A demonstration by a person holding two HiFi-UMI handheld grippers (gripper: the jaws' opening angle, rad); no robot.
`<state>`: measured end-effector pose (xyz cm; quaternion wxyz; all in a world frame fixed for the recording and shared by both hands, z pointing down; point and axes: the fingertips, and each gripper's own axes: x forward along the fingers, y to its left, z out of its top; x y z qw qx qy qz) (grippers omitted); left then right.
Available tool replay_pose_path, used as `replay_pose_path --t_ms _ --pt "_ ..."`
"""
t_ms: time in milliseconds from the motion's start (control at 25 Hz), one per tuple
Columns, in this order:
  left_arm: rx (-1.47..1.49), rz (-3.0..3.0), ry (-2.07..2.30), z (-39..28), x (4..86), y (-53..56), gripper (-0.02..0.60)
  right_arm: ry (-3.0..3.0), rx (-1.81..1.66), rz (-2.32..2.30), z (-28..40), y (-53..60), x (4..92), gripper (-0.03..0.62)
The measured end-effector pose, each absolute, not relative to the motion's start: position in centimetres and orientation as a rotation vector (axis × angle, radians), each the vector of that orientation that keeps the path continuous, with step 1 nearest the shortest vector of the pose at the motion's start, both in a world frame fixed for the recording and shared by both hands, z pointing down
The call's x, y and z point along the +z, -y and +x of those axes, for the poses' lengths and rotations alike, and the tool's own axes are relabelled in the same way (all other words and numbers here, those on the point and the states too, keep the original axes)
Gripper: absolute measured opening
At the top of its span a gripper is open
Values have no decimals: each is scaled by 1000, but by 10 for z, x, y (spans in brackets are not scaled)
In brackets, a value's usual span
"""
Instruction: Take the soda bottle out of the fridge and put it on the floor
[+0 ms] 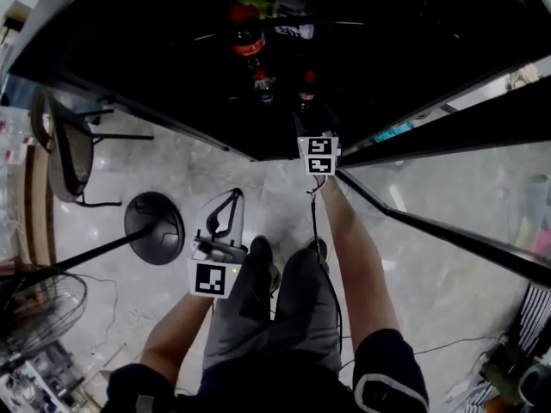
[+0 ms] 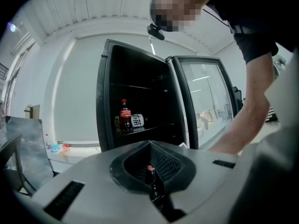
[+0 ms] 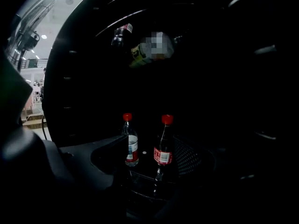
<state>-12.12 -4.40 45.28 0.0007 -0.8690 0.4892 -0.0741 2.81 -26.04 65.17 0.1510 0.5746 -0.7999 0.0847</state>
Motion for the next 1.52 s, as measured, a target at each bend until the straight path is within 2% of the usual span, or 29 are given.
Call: replay_pose_path --t_ms 640,1520 --pt "-187 -2740 -1505 -111 513 57 23 2288 267 1728 43 319 728 321" --pt "-195 -2694 -1481 -115 563 58 23 2301 164 1694 39 366 769 331"
